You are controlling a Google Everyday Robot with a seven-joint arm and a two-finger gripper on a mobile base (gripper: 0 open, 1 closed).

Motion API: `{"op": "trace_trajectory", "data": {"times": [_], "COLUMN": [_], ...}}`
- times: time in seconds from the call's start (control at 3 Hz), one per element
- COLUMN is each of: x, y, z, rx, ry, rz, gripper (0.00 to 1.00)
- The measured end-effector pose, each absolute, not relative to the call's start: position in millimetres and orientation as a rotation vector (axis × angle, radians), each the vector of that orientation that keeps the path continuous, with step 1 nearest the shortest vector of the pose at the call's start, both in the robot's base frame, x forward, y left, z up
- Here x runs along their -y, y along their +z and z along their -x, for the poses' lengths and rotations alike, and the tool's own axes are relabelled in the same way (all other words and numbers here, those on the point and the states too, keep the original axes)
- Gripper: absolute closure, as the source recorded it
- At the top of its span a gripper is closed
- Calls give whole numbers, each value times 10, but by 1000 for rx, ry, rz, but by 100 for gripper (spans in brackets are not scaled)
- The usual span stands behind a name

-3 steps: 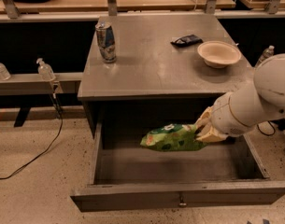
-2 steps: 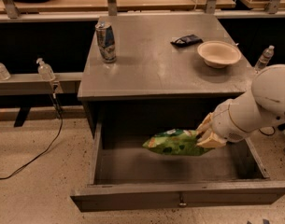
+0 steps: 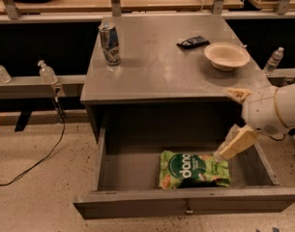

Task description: Place green rice chip bag into top drawer

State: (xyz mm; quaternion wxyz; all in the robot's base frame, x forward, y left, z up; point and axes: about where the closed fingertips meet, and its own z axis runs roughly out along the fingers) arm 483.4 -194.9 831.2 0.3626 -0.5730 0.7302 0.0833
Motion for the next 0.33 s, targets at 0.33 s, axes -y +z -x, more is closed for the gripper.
{"op": "trace_trajectory", "data": {"times": [0.33], "x": [1921], "y": [8376], "z": [-4825], "rx": [-1870], "ry": [230], "rz": [1453], "gripper": [0]}}
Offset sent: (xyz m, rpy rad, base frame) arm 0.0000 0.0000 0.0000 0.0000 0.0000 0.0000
